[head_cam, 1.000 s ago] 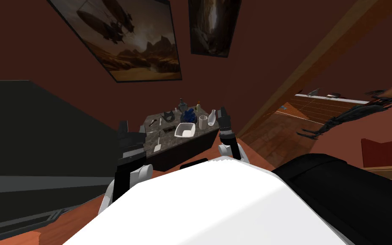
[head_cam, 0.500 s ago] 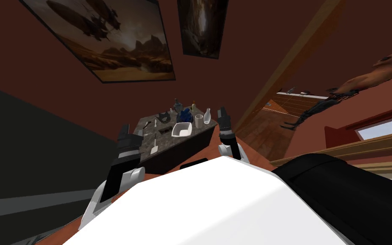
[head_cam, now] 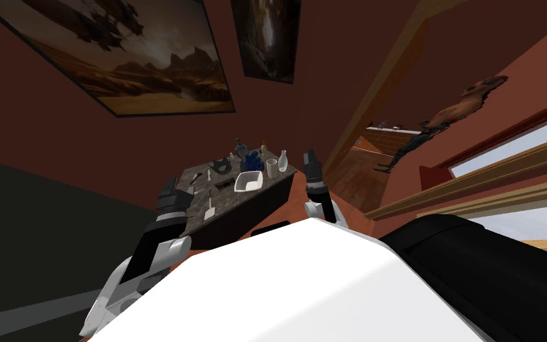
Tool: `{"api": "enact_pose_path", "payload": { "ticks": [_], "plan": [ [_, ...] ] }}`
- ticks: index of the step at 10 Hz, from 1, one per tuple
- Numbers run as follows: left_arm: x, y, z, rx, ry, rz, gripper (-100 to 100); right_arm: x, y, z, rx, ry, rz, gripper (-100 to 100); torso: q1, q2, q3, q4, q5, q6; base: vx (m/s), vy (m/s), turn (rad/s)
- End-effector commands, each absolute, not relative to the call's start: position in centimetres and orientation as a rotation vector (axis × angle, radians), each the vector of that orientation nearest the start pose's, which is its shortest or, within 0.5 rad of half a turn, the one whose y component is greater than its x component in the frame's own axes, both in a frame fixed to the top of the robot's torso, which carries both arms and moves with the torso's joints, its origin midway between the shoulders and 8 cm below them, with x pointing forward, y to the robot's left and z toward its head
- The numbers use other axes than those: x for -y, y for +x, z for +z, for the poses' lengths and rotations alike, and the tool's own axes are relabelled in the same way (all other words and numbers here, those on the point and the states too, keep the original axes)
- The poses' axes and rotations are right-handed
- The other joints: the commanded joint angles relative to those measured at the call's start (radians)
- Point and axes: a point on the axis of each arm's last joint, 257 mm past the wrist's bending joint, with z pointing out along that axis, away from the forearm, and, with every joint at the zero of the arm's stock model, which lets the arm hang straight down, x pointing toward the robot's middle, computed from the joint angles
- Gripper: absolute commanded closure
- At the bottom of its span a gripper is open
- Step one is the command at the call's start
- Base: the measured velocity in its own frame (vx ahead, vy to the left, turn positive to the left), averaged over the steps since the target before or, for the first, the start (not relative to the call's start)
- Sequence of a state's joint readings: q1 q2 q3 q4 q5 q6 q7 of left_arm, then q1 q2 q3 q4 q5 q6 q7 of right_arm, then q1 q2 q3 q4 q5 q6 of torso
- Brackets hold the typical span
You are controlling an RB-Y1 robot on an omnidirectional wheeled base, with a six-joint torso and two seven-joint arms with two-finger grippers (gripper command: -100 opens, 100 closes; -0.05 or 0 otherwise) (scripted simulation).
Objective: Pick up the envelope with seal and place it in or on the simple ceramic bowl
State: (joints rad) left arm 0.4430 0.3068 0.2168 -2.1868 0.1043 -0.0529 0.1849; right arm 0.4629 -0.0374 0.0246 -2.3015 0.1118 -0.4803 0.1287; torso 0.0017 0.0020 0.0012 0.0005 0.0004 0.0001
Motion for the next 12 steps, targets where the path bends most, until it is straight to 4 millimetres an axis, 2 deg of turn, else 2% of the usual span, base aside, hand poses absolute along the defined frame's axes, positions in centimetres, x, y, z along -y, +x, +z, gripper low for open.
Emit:
{"api": "enact_pose_path", "payload": {
  "ticks": [1, 2, 3, 4, 5, 6, 7, 8, 9, 10, 11, 12],
  "plan": [
    [-41.3, 40.7, -8.1, -1.0, -1.037, -1.077, -100, 24.9, 34.8, 4.0, -0.705, 0.483, 1.155, 0, 0.0, 0.0, 0.0, 0.0, 0.0, 0.0, -0.048, 0.009, -0.371],
    [-41.8, 40.8, -8.6, -1.014, -1.056, -1.057, -100, 24.9, 34.8, 4.0, -0.705, 0.483, 1.155, 0, 0.0, 0.001, 0.0, 0.0, 0.0, 0.0, -0.036, 0.013, -0.152],
    [-44.0, 40.7, -9.2, -1.022, -1.094, -1.019, -100, 24.9, 34.8, 4.0, -0.705, 0.483, 1.155, 0, 0.0, 0.0, 0.0, 0.0, 0.0, -0.001, -0.026, 0.001, -0.23],
    [-44.2, 40.7, -9.9, -1.034, -1.118, -1.004, -100, 24.9, 34.8, 4.0, -0.705, 0.483, 1.155, 0, 0.0, -0.001, 0.0, 0.0, 0.0, 0.0, -0.021, 0.004, -0.126],
    [-46.6, 40.5, -10.4, -1.037, -1.158, -0.966, -100, 24.9, 34.8, 4.0, -0.705, 0.483, 1.155, 0, 0.0, -0.001, -0.001, 0.0, 0.0, -0.001, -0.023, 0.0, -0.29],
    [-46.8, 40.5, -11.1, -1.048, -1.182, -0.951, -100, 24.9, 34.8, 4.0, -0.705, 0.483, 1.155, 0, 0.0, -0.001, -0.001, 0.0, 0.0, 0.0, -0.021, 0.007, -0.107],
    [-49.3, 40.0, -11.7, -1.048, -1.229, -0.909, -100, 24.9, 34.8, 4.0, -0.705, 0.483, 1.155, 0, 0.0, -0.001, -0.001, 0.0, 0.0, -0.001, -0.021, -0.002, -0.202],
    [-49.5, 40.0, -12.3, -1.058, -1.249, -0.896, -100, 24.9, 34.8, 4.0, -0.705, 0.483, 1.155, 0, -0.001, -0.001, -0.001, 0.0, 0.0, 0.0, -0.017, 0.001, -0.143],
    [-51.9, 39.4, -12.7, -1.051, -1.294, -0.857, -100, 24.9, 34.8, 4.0, -0.705, 0.483, 1.155, 0, 0.0, -0.002, -0.001, 0.0, 0.0, -0.001, -0.019, -0.005, -0.29],
    [-52.1, 39.3, -13.5, -1.062, -1.321, -0.84, -100, 24.9, 34.8, 4.0, -0.705, 0.483, 1.155, 0, -0.001, -0.002, -0.001, 0.0, 0.0, 0.0, -0.015, 0.001, -0.129],
    [-54.6, 38.5, -13.8, -1.051, -1.367, -0.802, -100, 24.9, 34.8, 4.0, -0.705, 0.483, 1.155, 0, 0.0, -0.002, -0.001, 0.0, 0.0, -0.001, -0.01, -0.007, -0.221],
    [-54.7, 38.4, -14.4, -1.059, -1.387, -0.789, -100, 24.9, 34.8, 4.0, -0.705, 0.483, 1.155, 0, -0.001, -0.002, -0.001, 0.0, 0.0, 0.0, -0.009, -0.002, -0.141]
  ]
}}
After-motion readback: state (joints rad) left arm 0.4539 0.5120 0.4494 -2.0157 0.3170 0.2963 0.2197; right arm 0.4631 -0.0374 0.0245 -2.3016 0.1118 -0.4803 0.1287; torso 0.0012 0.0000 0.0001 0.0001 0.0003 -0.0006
